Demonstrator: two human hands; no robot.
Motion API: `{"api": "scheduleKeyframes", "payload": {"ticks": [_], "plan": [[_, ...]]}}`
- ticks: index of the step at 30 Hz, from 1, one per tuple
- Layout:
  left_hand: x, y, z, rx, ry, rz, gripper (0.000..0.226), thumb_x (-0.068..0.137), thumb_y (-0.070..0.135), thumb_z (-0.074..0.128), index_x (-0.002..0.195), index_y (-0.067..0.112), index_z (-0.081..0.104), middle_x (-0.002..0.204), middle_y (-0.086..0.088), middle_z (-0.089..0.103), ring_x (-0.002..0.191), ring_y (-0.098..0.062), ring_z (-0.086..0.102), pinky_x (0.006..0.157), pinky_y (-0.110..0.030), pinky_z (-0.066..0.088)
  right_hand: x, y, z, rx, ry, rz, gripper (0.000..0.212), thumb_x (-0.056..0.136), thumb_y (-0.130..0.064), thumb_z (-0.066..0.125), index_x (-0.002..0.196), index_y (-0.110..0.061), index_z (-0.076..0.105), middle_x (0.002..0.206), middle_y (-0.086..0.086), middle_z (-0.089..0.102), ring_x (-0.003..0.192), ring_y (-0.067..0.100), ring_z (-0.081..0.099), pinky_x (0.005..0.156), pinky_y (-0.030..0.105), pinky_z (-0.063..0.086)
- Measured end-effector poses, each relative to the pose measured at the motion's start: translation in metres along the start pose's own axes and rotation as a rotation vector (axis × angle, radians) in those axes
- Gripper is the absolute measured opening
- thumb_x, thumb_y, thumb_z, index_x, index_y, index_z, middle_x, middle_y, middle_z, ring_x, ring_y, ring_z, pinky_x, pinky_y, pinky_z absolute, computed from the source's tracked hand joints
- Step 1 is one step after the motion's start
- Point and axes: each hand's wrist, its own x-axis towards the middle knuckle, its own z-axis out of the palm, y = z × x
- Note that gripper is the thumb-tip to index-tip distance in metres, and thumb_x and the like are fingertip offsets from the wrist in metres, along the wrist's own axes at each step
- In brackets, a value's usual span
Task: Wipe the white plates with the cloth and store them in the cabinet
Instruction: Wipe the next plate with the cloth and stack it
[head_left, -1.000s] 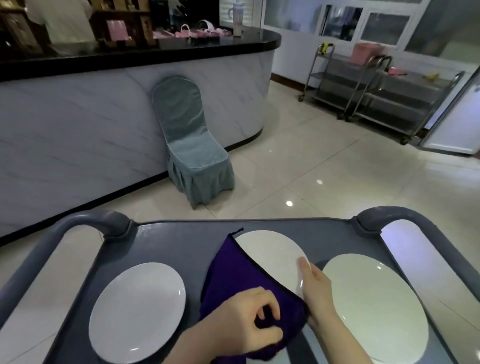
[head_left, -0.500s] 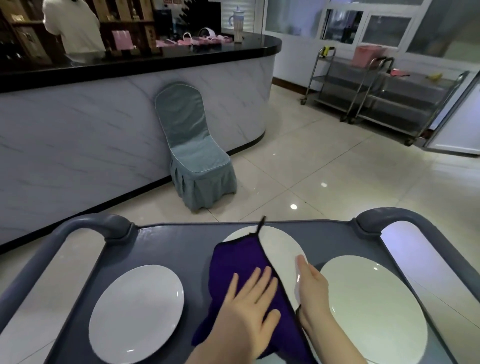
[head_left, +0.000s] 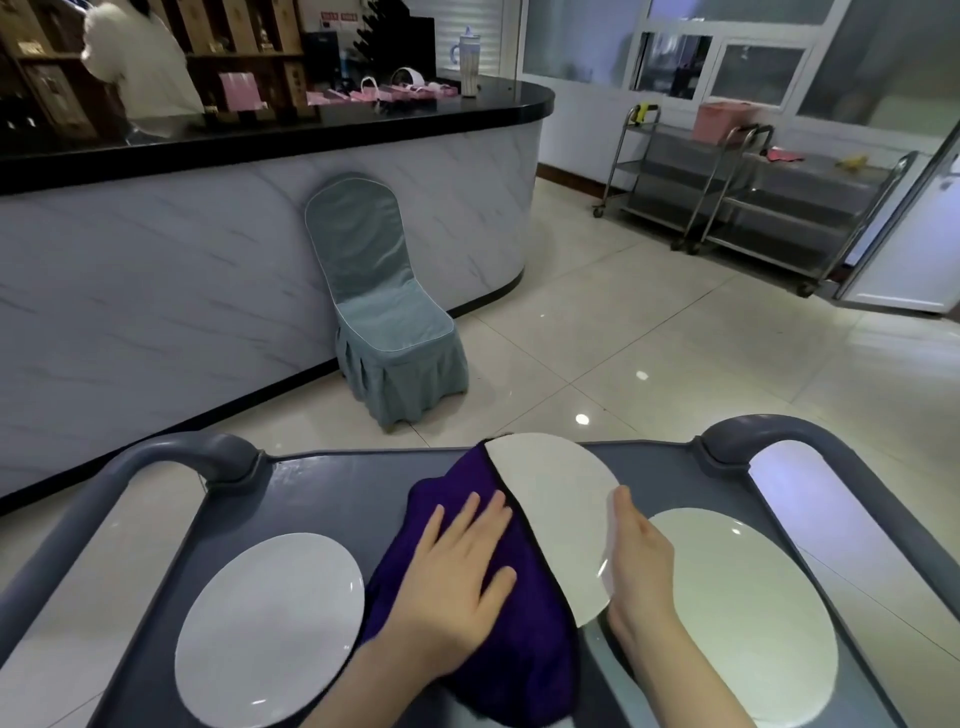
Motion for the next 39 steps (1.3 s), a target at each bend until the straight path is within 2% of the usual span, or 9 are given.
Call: {"api": "scheduleKeyframes", "payload": {"ticks": [5,13,19,24,31,36,37,38,39], "plan": [[0.002,0.027,0.012,0.010,-0.072,0.172,0.060,0.098,0.057,-0.002,0.155,0.037,-0.002,0.159,0.025,-0.017,0.144,-0.001,-0.027,0.117,-0.037,-0.020,-0.012,0.013,0.005,-0.045,-0.094,-0.007,0.037,0.100,-0.042,0.051,0.096,-0.011,0.071,0.094,0.004,0.072,0.089,0.019,0.067,0.085,0.036,0.054],[0.035,-0.017,-0.005,0.122,0.043,-0.036,0.066,0.094,0.059,0.006,0.154,0.036,-0.008,0.157,0.019,-0.025,0.145,-0.005,-0.026,0.122,-0.038,-0.008,-0.029,0.014,0.010,-0.017,-0.058,-0.019,0.041,0.100,-0.031,0.055,0.067,-0.007,0.061,0.061,0.004,0.062,0.064,0.021,0.056,0.063,0.032,0.046],[-0.003,-0.004,-0.007,0.038,-0.008,-0.010,0.060,0.094,0.054,0.004,0.150,0.042,-0.014,0.153,0.025,-0.029,0.141,0.000,-0.033,0.118,-0.035,-0.020,-0.010,-0.012,0.001,0.054,0.028,-0.069,0.035,0.099,-0.036,0.057,0.079,-0.008,0.063,0.082,0.006,0.066,0.079,0.024,0.061,0.079,0.035,0.050],[-0.003,0.033,0.011,0.157,-0.018,0.114,0.054,0.104,0.045,0.009,0.152,0.029,0.027,0.160,0.011,0.024,0.147,-0.016,0.024,0.112,-0.042,0.015,-0.019,0.007,0.010,-0.040,-0.041,-0.065,0.031,0.101,-0.039,0.051,0.095,-0.015,0.071,0.098,0.004,0.072,0.094,0.019,0.067,0.088,0.035,0.052],[0.025,0.005,-0.004,0.105,0.082,0.033,0.062,0.098,0.053,0.012,0.153,0.036,-0.011,0.157,0.022,-0.026,0.144,-0.001,-0.027,0.120,-0.036,-0.014,-0.028,0.017,0.011,-0.109,-0.105,-0.071,0.046,0.101,-0.032,0.053,0.084,0.008,0.065,0.071,0.016,0.064,0.069,0.020,0.056,0.055,0.018,0.045],[0.015,0.004,-0.009,0.112,0.015,-0.001,0.060,0.099,0.052,0.012,0.152,0.037,-0.015,0.156,0.021,-0.028,0.143,-0.003,-0.030,0.121,-0.041,-0.014,-0.019,0.002,0.011,-0.003,-0.040,-0.046,0.044,0.098,-0.036,0.058,0.078,0.004,0.056,0.085,0.000,0.041,0.079,0.015,0.037,0.068,0.033,0.044],[0.011,0.012,-0.009,0.107,-0.004,0.039,0.060,0.101,0.051,0.014,0.152,0.037,-0.015,0.156,0.022,-0.029,0.142,-0.003,-0.032,0.120,-0.041,-0.016,-0.017,0.000,0.011,0.001,-0.026,-0.057,0.047,0.098,-0.036,0.057,0.085,0.009,0.060,0.081,0.028,0.056,0.094,0.011,0.033,0.075,0.037,0.049],[0.008,0.022,-0.010,0.097,-0.022,0.086,0.061,0.102,0.049,0.017,0.152,0.037,-0.015,0.156,0.022,-0.029,0.141,-0.004,-0.033,0.119,-0.041,-0.018,-0.016,0.001,0.011,0.007,-0.023,-0.070,0.052,0.099,-0.035,0.055,0.094,0.016,0.060,0.112,0.036,0.058,0.120,0.029,0.035,0.084,0.041,0.051],[0.005,0.031,-0.010,0.087,-0.031,0.133,0.061,0.103,0.047,0.018,0.153,0.036,-0.014,0.156,0.022,-0.029,0.141,-0.004,-0.034,0.118,-0.041,-0.020,-0.016,0.003,0.011,-0.009,-0.026,-0.092,0.051,0.100,-0.035,0.054,0.098,0.015,0.062,0.107,0.033,0.061,0.114,0.043,0.055,0.088,0.043,0.051]]}}
